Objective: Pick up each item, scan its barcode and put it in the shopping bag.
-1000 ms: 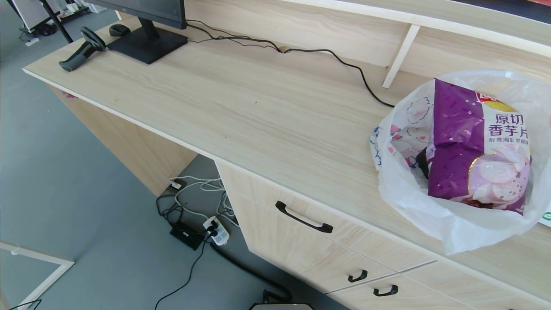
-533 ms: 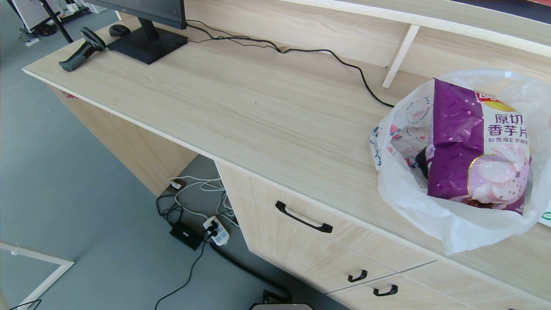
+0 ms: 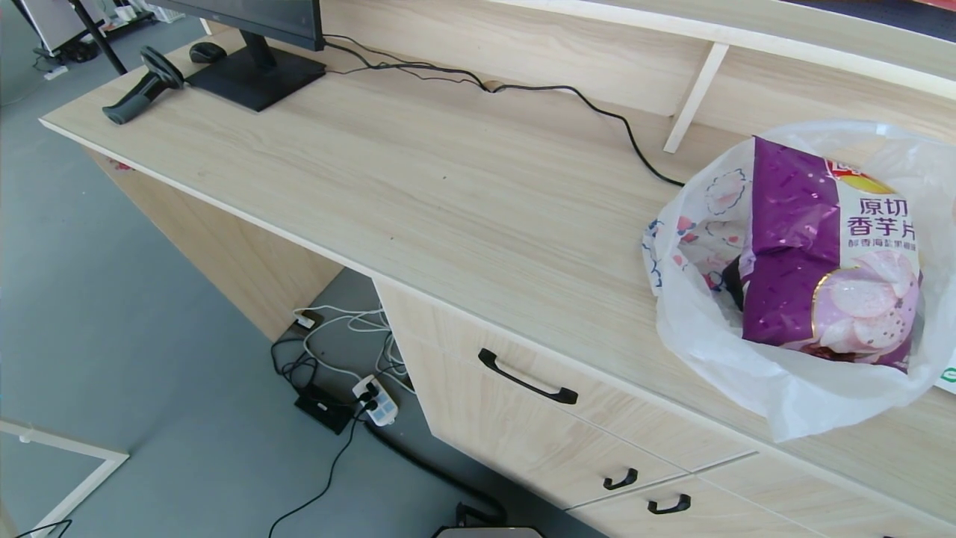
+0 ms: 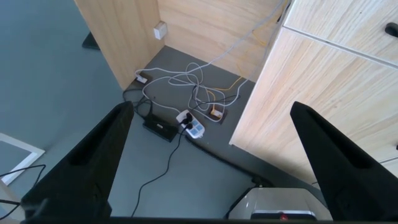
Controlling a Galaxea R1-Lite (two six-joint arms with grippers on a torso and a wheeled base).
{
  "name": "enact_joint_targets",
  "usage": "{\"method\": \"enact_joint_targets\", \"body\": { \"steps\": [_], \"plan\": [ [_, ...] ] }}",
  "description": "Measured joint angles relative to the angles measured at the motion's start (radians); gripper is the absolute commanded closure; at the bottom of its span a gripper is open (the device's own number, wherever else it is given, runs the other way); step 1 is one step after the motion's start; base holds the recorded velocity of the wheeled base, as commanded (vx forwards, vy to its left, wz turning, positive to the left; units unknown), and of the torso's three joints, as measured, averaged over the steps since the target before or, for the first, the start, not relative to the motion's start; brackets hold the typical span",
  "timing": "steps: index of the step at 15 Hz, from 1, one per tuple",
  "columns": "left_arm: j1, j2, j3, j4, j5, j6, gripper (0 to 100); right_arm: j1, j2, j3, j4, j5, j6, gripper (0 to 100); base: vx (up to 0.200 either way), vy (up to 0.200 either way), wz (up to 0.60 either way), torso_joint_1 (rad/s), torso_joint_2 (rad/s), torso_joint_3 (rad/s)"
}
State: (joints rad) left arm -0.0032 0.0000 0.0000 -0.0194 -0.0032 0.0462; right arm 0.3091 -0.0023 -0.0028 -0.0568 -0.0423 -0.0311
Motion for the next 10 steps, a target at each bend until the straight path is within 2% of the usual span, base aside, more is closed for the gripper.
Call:
{"method": "enact_joint_targets", "body": {
  "steps": [2, 4, 8, 10],
  "plan": [
    [0.000, 0.000, 0.000, 0.000, 0.000, -0.001, 0, -0.009, 0.011, -0.006, 0.035, -0.067, -0.022, 0, 0.000, 0.000, 0.00, 0.000, 0.00, 0.000],
    [0.000, 0.000, 0.000, 0.000, 0.000, -0.001, 0, -0.027, 0.039, -0.017, 0.060, -0.086, -0.029, 0, 0.000, 0.000, 0.00, 0.000, 0.00, 0.000],
    [0.000, 0.000, 0.000, 0.001, 0.000, -0.002, 0, -0.184, 0.114, -0.031, 0.073, -0.078, -0.038, 0, 0.000, 0.000, 0.00, 0.000, 0.00, 0.000],
    [0.000, 0.000, 0.000, 0.002, 0.000, -0.003, 0, -0.290, 0.102, -0.032, 0.071, -0.083, -0.034, 0, 0.000, 0.000, 0.00, 0.000, 0.00, 0.000]
  ]
}}
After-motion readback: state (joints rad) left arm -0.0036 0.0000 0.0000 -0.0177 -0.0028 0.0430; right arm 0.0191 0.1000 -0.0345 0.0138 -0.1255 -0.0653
